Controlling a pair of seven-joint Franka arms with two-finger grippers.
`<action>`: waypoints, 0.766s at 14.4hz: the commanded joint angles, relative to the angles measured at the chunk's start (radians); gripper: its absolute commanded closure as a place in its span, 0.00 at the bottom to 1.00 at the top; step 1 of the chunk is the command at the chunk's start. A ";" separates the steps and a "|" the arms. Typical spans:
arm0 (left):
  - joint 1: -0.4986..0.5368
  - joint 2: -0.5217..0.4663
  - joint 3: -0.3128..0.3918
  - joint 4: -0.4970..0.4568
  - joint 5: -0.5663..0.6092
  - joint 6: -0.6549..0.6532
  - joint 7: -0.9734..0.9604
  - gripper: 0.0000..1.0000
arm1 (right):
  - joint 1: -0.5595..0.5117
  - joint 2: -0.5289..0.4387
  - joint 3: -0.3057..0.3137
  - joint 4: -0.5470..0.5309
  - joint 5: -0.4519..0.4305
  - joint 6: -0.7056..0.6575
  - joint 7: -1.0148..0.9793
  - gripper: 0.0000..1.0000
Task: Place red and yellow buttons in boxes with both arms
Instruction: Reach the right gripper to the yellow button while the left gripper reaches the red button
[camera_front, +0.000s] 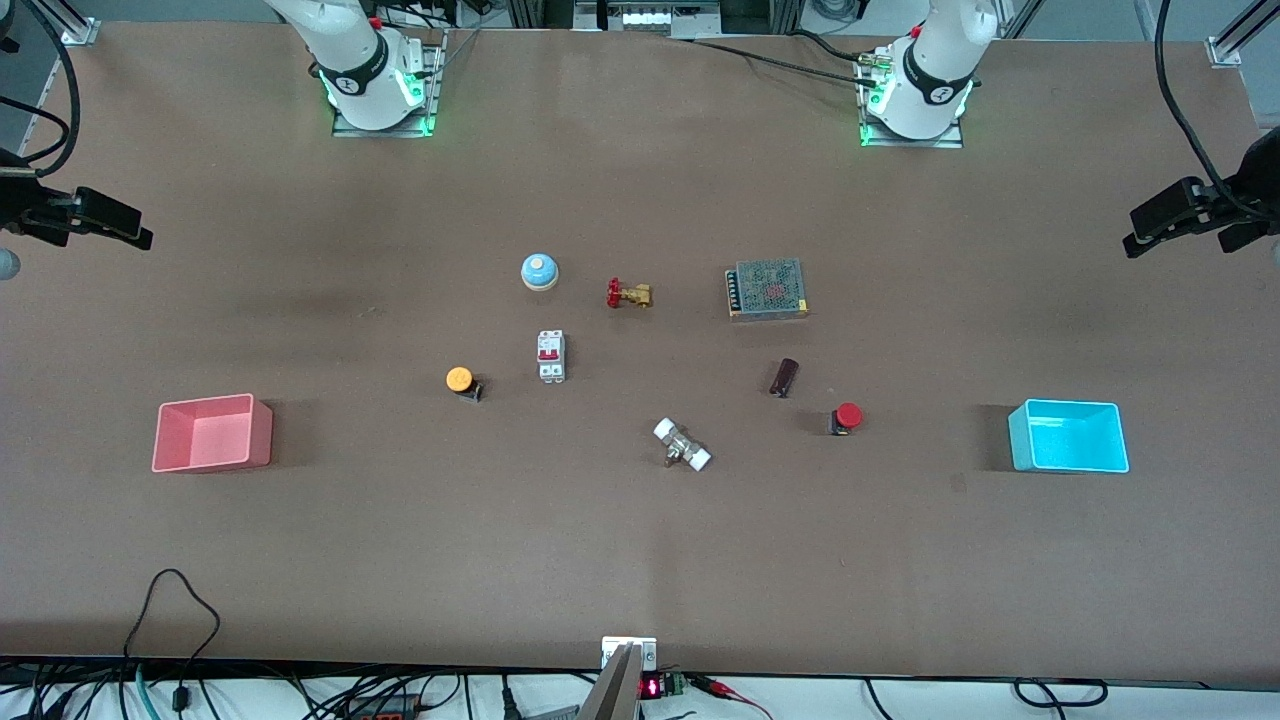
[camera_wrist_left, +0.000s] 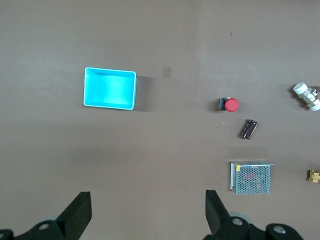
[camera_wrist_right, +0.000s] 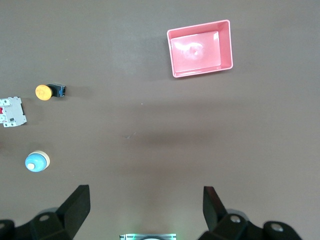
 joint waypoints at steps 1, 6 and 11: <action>0.005 -0.010 0.005 -0.014 -0.033 0.018 0.030 0.00 | -0.007 -0.022 0.008 -0.022 -0.010 0.001 -0.002 0.00; 0.005 -0.010 0.007 -0.015 -0.034 0.018 0.030 0.00 | -0.003 0.002 0.012 -0.024 -0.010 0.012 0.000 0.00; -0.006 0.031 0.005 -0.017 -0.034 0.010 0.020 0.00 | 0.081 0.137 0.020 -0.024 -0.002 0.151 0.003 0.00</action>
